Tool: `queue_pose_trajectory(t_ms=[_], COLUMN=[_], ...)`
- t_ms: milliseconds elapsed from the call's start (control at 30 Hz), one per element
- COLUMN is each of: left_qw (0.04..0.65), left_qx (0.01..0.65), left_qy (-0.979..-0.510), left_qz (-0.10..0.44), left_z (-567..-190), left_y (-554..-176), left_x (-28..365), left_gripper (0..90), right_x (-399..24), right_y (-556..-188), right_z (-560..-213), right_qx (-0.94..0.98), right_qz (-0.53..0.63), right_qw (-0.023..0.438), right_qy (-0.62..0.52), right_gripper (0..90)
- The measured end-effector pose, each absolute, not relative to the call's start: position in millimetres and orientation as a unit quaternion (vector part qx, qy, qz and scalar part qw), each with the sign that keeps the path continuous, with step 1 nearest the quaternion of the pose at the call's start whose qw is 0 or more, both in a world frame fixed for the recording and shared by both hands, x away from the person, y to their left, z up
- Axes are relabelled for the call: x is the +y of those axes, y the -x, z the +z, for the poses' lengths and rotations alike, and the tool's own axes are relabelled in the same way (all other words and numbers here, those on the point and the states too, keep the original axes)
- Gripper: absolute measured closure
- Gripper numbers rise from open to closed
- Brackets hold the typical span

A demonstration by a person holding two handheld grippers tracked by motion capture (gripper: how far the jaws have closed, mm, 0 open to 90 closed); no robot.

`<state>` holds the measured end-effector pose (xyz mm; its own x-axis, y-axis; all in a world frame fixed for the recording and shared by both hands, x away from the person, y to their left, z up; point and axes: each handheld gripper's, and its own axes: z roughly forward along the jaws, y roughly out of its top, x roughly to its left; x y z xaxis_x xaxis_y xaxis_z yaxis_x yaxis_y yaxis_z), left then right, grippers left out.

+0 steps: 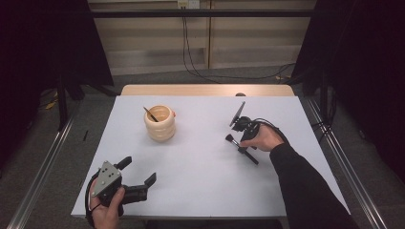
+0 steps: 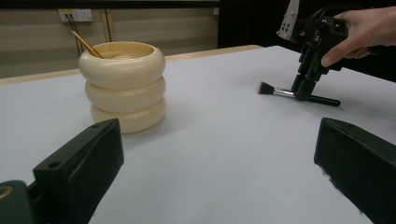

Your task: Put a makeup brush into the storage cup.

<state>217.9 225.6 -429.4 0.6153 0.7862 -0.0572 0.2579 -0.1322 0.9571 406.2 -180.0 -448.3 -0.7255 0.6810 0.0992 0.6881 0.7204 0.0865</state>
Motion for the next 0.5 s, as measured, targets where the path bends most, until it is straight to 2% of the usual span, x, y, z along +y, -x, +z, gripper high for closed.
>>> queue_pose_trajectory(t_ms=[233,300,500], left_qw=[0.551,0.550,0.552], left_qx=[0.365,0.367,0.366], left_qy=[-0.712,-0.711,-0.712], left_qz=[0.237,0.240,0.234], left_z=[-429.9,-429.8,-430.1], left_y=[-218.6,-218.3,-218.9], left_x=[226.3,226.1,226.0], left_gripper=[1.4,1.4,1.4], right_x=[-176.3,-176.9,-177.1], right_y=[-404.9,-405.3,-405.2], right_z=[-449.3,-449.4,-449.1], right_qx=[-0.924,-0.925,-0.924], right_qz=[-0.053,-0.050,-0.049], right_qw=[0.022,0.015,0.014], right_qy=[0.379,0.377,0.379], right_gripper=[74.6,78.4,79.0])
